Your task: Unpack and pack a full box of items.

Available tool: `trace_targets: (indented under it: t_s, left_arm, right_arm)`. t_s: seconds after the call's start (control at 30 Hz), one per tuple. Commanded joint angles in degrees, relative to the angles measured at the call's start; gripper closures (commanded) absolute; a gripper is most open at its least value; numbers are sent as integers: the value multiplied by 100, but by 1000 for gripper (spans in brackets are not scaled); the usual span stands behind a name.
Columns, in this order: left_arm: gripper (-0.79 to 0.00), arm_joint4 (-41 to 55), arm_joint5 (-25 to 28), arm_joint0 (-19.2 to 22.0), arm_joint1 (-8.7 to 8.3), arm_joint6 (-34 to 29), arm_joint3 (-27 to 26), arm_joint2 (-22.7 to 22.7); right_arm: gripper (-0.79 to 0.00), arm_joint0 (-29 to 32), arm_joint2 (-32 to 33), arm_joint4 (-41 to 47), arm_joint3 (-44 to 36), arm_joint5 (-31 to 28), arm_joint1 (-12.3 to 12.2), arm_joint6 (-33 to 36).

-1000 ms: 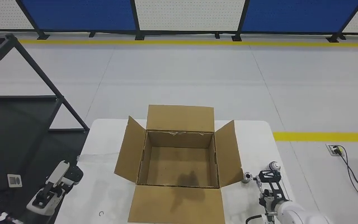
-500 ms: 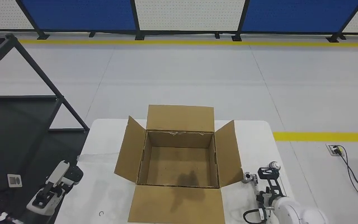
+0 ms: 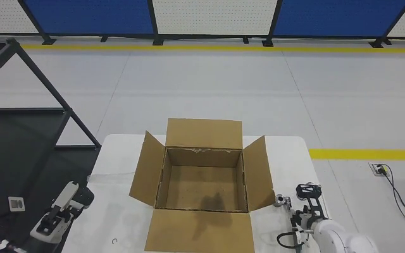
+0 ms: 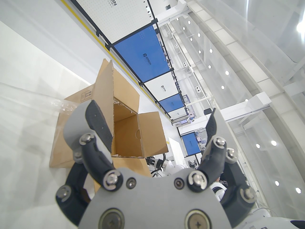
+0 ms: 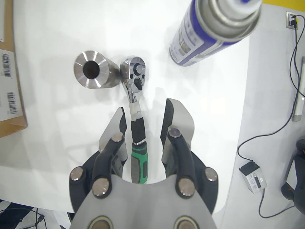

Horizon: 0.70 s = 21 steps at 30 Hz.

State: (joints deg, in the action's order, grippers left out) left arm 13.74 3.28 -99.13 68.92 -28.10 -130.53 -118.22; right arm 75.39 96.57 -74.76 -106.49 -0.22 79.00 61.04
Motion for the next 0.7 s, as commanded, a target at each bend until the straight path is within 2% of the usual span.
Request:
trace_targets:
  t_s: [0.0, 0.03, 0.07, 0.1, 0.37, 0.47, 0.67]
  left_arm:
    - [-785, 0, 0, 0, 0, 0, 0, 0]
    - [-785, 0, 0, 0, 0, 0, 0, 0]
    - [-785, 0, 0, 0, 0, 0, 0, 0]
    - [-785, 0, 0, 0, 0, 0, 0, 0]
    - [-785, 18, 6, 10, 1, 36, 1, -3]
    - [-785, 131, 83, 32, 2, 88, 14, -90]
    - [-785, 246, 185, 6, -8, 8, 134, -320]
  right_arm:
    - [-342, 118, 95, 261, -311, -20, -5, -73]
    - [-385, 174, 156, 417, -478, -14, -7, -119]
    - [-760, 231, 220, 570, -617, -13, -10, -148]
    - [-785, 275, 279, 766, -773, -46, -12, -196]
    - [-785, 467, 688, 2616, -1437, -431, -39, -560]
    - [-785, 434, 732, 3404, -1476, -657, -57, -555]
    - [-785, 163, 621, 4171, -1242, -1084, -136, -276]
